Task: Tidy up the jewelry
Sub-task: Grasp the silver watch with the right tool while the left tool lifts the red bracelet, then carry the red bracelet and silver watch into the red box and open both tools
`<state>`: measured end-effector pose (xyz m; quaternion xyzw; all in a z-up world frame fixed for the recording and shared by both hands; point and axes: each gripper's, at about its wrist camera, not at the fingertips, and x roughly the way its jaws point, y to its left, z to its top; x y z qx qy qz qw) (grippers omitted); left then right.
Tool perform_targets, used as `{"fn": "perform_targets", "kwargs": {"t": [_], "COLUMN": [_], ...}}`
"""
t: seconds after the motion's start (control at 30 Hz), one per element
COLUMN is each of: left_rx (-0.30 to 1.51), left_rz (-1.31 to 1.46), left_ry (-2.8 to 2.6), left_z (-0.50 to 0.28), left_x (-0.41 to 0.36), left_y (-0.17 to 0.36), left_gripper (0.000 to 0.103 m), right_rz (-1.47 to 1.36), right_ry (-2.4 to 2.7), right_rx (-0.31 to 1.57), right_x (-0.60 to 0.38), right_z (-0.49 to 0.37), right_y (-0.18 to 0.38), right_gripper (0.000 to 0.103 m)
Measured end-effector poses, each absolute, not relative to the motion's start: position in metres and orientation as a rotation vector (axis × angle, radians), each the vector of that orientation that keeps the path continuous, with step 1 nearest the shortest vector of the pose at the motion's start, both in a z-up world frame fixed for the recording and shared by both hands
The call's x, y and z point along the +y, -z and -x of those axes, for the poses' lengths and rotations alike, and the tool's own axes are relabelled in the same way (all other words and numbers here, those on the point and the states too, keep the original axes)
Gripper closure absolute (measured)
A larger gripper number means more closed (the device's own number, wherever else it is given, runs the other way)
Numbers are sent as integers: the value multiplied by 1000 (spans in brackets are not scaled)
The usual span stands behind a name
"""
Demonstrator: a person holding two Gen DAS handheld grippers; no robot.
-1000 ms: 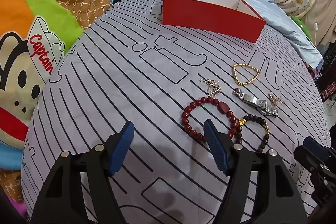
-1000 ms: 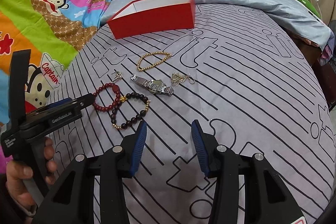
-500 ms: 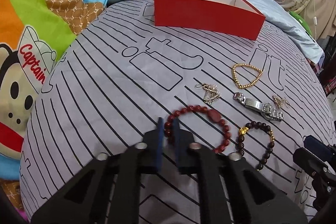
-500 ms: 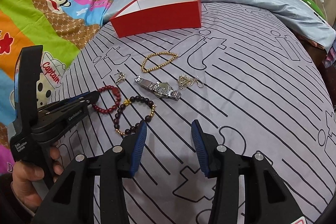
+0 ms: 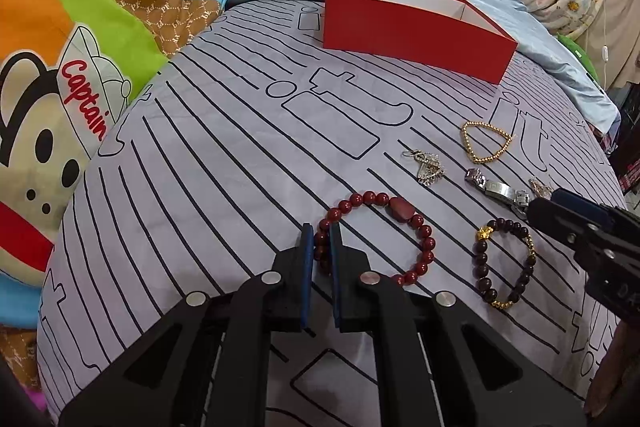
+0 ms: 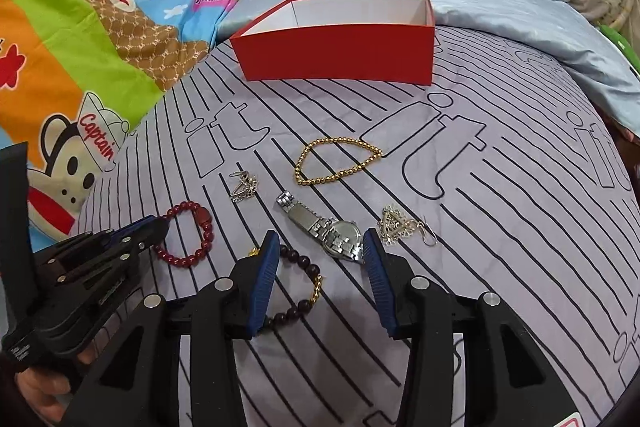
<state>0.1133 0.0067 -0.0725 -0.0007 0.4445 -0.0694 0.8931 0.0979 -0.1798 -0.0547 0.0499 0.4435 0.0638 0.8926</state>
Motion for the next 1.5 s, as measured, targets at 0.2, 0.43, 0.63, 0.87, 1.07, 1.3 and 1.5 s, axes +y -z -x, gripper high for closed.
{"fn": "perform_targets", "kwargs": {"t": [0.2,0.43,0.63,0.87,1.07,1.3,1.5], "left_rx": [913,911,909,943,952,916,878], "left_rz": [-1,-3,-4,41,74,81,80], "left_ry": [144,143,142,155,182,229,270], "left_z": [-113,-112,-112,-115,-110,-101,-101], "left_x": [6,6,6,11,15,10,3], "left_y": [74,74,73,71,59,28,0], "left_gripper": [96,96,96,96,96,96,96], "right_rz": [-87,-88,-137,-201,-227,-258,-269], "right_ry": [-156,-166,-157,-137,-136,-133,-128], "right_rx": [936,945,954,918,851,797,748], "right_x": [-179,-183,-193,-203,-208,-217,-225], "right_z": [-109,-113,-100,-80,-65,-57,-55], "right_y": [65,68,68,54,21,-6,-28], "right_gripper": [61,83,94,94,94,94,94]}}
